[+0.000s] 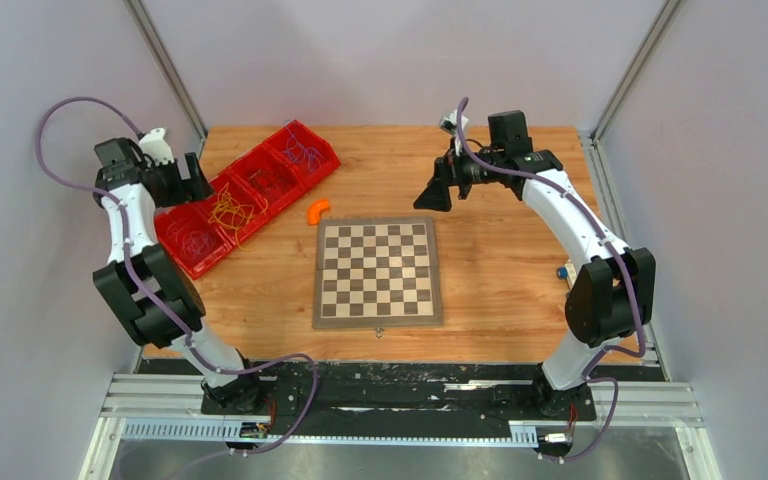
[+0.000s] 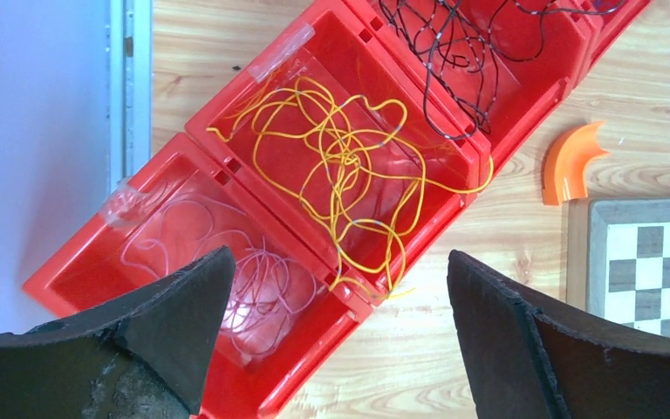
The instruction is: Untangle the cables
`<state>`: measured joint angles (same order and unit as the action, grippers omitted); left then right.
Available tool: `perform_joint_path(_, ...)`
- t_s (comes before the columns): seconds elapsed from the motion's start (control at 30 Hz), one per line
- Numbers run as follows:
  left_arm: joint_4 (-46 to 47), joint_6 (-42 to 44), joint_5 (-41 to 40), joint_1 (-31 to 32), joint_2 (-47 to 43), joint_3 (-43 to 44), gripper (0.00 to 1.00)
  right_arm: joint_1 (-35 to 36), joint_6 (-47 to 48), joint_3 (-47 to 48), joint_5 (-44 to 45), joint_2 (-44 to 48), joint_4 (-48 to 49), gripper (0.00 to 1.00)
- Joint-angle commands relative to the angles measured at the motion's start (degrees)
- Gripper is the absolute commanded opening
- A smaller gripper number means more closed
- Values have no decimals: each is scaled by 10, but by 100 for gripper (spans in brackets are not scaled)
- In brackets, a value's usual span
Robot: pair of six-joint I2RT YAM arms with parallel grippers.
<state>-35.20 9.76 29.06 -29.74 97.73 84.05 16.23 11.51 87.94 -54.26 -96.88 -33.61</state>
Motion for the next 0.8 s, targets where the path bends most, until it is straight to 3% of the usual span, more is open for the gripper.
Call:
perform_joint_path(0.0, -8, -1, 14, -4, -60, 22, 100, -6, 8, 15, 4, -1, 8, 100)
perform_joint_path(0.17, -103, -12, 22, 17, -43, 121, 100, -23, -6, 12, 30, -3, 8, 100)
perform_joint_path(0.27, -213, -3, -24, 49, -17, 189, 100, -48, -16, -2, 58, 0, 12, 100)
perform_joint_path(0.37, -244, -8, -77, 101, -11, 210, 100, -76, -12, -40, 93, 19, 20, 100)
perform_joint_path(0.53, -208, 6, -208, 202, -44, 135, 100, -127, -12, -144, 150, 76, 42, 100)
perform_joint_path(0.77, -122, -1, -231, 315, -106, 7, 100, -182, -4, -257, 186, 167, 55, 100)
